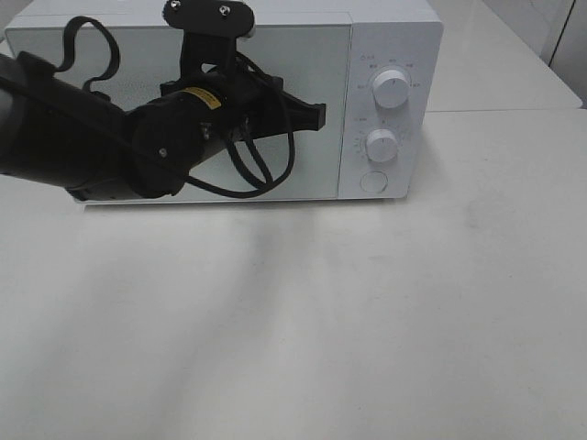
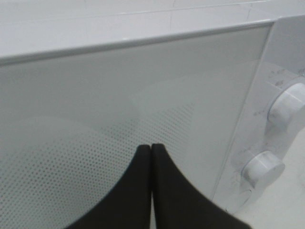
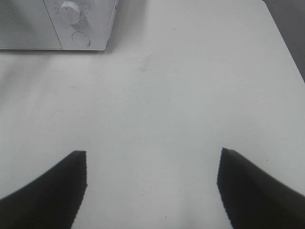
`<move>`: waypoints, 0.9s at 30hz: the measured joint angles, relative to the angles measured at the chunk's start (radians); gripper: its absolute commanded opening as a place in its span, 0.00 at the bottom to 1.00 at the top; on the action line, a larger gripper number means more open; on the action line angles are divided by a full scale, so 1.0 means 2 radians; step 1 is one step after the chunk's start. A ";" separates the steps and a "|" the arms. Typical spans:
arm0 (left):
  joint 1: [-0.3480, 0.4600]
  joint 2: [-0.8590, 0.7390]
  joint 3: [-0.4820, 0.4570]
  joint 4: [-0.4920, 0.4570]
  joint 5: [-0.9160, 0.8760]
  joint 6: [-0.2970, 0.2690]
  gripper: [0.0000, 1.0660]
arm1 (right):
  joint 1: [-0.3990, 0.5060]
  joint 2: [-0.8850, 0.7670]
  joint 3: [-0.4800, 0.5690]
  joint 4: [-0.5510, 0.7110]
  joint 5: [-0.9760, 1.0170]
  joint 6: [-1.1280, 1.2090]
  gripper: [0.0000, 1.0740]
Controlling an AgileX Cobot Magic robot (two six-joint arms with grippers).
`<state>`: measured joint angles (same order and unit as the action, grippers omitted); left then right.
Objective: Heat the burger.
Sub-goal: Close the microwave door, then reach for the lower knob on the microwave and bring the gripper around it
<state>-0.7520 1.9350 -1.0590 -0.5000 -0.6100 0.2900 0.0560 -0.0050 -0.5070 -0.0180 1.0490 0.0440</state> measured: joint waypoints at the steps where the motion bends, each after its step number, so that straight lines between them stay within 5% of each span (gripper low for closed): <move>1: 0.000 0.000 0.000 0.000 0.000 0.000 0.00 | 0.000 0.000 0.000 0.000 0.000 0.000 0.70; 5: -0.003 -0.019 0.021 -0.002 0.024 0.000 0.03 | 0.000 0.000 0.000 0.000 0.000 0.000 0.70; 7: -0.005 -0.050 0.044 -0.005 0.091 0.001 0.27 | 0.000 0.000 0.000 0.000 0.000 0.000 0.70; 8: -0.005 -0.050 0.044 -0.005 0.091 0.001 0.27 | 0.000 0.000 0.000 0.000 0.000 0.000 0.70; 9: -0.005 -0.057 0.048 -0.005 0.111 0.001 0.38 | 0.000 0.000 0.000 0.000 0.000 0.000 0.70; 10: -0.005 -0.068 0.054 -0.005 0.153 0.001 0.65 | 0.000 0.000 0.000 0.000 0.000 0.000 0.70; 11: -0.005 -0.068 0.054 -0.005 0.153 0.001 0.65 | 0.000 0.000 0.000 0.000 0.000 0.000 0.70; 12: -0.005 -0.078 0.058 -0.005 0.189 0.001 0.86 | 0.000 0.000 0.000 0.000 0.000 0.000 0.70; 13: -0.005 -0.082 0.059 -0.005 0.210 0.001 0.94 | 0.000 0.000 0.000 0.000 0.000 0.000 0.70; 27: 0.012 -0.133 0.061 0.063 0.459 0.001 0.95 | 0.000 0.000 0.000 0.000 0.000 0.000 0.70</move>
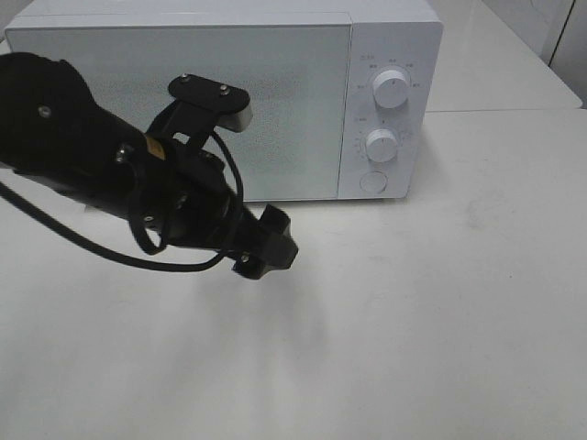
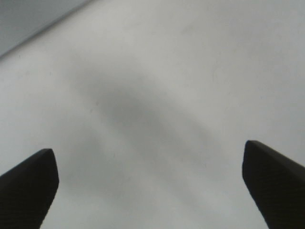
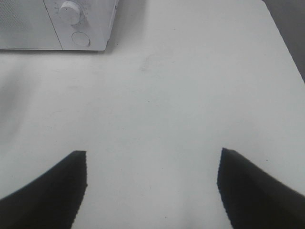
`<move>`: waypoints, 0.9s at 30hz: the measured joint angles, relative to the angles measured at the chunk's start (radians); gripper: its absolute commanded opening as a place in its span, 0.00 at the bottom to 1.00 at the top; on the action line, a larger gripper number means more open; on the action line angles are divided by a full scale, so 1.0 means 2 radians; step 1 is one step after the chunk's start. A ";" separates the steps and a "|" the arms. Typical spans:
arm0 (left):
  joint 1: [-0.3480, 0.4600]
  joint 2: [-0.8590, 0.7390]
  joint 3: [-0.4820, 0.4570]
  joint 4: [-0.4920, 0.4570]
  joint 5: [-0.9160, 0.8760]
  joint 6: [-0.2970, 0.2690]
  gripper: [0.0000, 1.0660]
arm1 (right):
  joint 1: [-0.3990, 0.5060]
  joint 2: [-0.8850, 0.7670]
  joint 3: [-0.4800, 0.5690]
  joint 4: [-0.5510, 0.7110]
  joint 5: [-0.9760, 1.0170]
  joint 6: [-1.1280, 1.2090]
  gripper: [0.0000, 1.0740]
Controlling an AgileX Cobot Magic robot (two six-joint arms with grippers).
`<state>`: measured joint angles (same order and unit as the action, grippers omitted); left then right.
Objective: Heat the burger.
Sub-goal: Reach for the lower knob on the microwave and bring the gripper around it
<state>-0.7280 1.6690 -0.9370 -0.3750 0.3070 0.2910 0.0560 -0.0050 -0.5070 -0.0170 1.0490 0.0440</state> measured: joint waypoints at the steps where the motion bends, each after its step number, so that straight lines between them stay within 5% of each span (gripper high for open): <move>1: 0.007 -0.007 0.000 0.003 0.027 0.000 0.95 | 0.000 0.000 0.000 0.000 0.000 0.000 0.70; 9: 0.095 -0.059 0.000 0.008 0.209 -0.010 0.95 | 0.000 0.000 0.000 0.000 0.000 0.000 0.70; 11: 0.158 -0.088 0.000 0.012 0.281 -0.016 0.95 | 0.000 0.000 0.000 0.000 0.000 0.000 0.70; 14: 0.177 -0.096 0.000 0.014 0.298 -0.017 0.95 | 0.000 0.000 0.000 0.000 0.000 0.000 0.70; 20: 0.277 -0.152 0.000 0.044 0.360 -0.029 0.95 | 0.000 0.000 0.000 0.000 0.000 0.000 0.70; 22: 0.339 -0.192 0.000 0.069 0.389 -0.054 0.95 | 0.000 0.000 0.000 0.000 0.000 0.000 0.70; 27: 0.379 -0.229 0.000 0.086 0.412 -0.071 0.95 | 0.000 0.000 0.000 0.000 0.000 0.000 0.70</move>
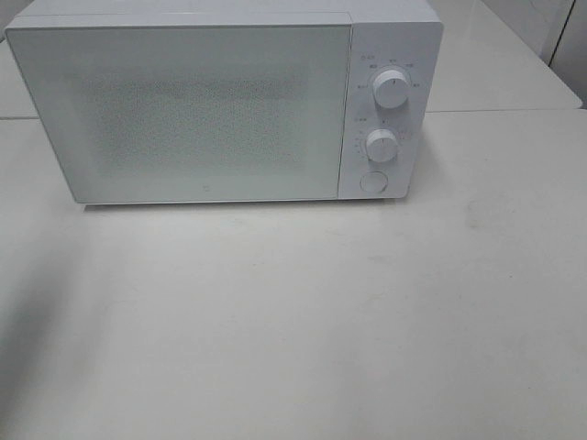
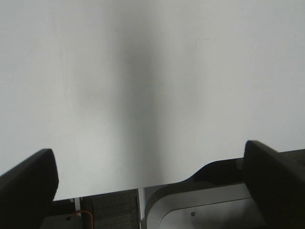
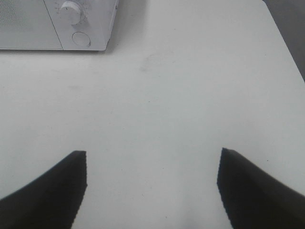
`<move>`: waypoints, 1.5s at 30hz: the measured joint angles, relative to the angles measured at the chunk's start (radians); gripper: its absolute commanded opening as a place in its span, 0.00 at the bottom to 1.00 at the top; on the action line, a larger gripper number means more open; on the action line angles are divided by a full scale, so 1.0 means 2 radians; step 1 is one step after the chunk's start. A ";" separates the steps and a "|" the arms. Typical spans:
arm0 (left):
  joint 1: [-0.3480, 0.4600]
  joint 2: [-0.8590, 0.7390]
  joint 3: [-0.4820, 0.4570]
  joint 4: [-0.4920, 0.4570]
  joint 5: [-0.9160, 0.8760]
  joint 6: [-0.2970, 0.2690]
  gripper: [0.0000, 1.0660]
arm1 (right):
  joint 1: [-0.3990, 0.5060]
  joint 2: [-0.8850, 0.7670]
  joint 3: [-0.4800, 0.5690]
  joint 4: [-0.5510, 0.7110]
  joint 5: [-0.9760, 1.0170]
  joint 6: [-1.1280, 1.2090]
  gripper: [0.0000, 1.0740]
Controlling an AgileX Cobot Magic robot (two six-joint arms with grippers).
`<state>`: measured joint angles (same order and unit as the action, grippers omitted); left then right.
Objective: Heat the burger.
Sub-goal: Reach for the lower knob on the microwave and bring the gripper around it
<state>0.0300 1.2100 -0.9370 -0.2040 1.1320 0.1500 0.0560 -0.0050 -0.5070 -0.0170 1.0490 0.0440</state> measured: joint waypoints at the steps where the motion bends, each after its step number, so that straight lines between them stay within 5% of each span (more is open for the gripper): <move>1: 0.000 0.000 0.000 0.000 0.000 0.000 0.95 | 0.000 0.000 0.000 0.000 0.000 0.000 0.70; 9: 0.011 -0.119 0.010 0.079 0.037 -0.046 0.95 | 0.000 0.000 0.000 0.000 0.000 0.000 0.70; 26: 0.011 -0.376 0.182 0.082 -0.004 -0.049 0.95 | 0.000 0.000 0.000 0.000 0.000 0.000 0.70; 45: 0.011 -0.592 0.218 0.073 -0.041 -0.049 0.95 | 0.000 0.000 0.000 0.000 0.000 0.000 0.70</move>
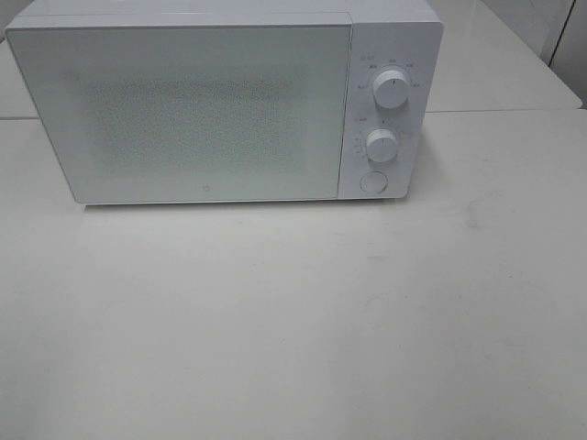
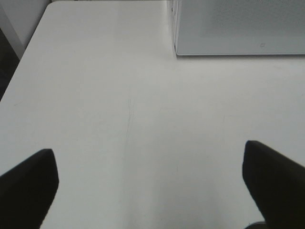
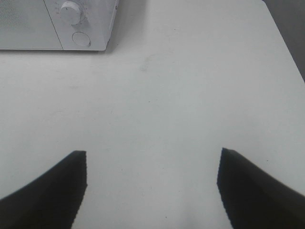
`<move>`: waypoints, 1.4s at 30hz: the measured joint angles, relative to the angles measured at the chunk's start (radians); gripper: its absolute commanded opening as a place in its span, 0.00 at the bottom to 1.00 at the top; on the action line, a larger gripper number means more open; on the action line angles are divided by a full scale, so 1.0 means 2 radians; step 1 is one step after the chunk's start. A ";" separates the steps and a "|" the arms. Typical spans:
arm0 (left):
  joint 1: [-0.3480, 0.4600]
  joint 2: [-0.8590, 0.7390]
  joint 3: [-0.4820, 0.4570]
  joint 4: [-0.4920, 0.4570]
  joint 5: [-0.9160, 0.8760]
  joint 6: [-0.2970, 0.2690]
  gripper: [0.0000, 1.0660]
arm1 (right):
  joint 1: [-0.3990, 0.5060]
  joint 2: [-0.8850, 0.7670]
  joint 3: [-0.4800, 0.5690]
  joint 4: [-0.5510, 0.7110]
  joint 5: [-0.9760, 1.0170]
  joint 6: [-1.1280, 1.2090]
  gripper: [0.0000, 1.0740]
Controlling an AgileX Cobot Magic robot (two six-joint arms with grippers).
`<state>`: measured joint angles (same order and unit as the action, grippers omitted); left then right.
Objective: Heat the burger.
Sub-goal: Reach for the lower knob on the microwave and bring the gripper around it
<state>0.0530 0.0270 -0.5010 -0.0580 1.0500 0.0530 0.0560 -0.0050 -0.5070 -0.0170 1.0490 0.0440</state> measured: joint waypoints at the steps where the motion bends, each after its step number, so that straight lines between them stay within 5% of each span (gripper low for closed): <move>1: 0.000 -0.005 0.000 -0.001 0.000 0.000 0.95 | 0.000 0.000 0.000 0.000 0.000 0.000 0.70; 42: 0.000 -0.016 0.000 -0.007 0.000 0.000 0.95 | 0.000 0.011 -0.002 0.000 -0.002 0.000 0.70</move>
<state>0.0530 -0.0040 -0.5010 -0.0720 1.0500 0.0520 0.0560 0.0170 -0.5120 -0.0170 1.0440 0.0440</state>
